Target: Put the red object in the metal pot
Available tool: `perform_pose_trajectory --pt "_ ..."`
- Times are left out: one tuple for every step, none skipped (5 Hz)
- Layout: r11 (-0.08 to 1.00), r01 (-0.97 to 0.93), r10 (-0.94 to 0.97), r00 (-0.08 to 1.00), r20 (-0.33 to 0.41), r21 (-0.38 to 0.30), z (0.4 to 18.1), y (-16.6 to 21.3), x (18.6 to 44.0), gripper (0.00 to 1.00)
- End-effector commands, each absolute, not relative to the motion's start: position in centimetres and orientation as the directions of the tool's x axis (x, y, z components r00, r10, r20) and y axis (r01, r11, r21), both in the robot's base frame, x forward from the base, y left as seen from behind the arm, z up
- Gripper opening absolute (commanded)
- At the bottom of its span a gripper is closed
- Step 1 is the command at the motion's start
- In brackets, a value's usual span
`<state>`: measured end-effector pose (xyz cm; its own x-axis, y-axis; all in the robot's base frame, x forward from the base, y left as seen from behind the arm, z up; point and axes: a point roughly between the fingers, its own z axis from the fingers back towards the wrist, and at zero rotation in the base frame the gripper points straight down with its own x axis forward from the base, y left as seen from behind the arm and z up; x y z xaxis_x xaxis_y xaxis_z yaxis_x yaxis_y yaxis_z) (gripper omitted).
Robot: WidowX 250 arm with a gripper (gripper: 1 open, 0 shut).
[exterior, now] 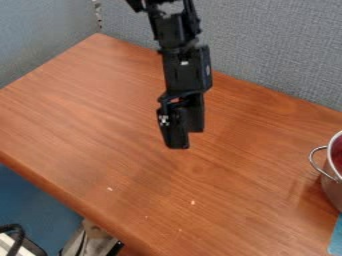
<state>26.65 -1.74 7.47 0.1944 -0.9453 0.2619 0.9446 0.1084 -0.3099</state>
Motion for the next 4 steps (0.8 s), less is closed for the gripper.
perform_pose_trajectory --pt "0.095 0.956 -0.946 0.173 0.274 -0.277 9.5 -1.9 26.6 1.0" --pt "0.094 0.952 -0.941 0.18 0.286 -0.292 10.3 -2.1 26.4 1.0" --pt "0.142 0.942 -0.937 0.227 0.266 -0.305 10.8 -4.1 25.5 1.0" --pt "0.183 0.937 -0.934 0.26 0.245 -0.297 11.5 -6.7 25.2 1.0"
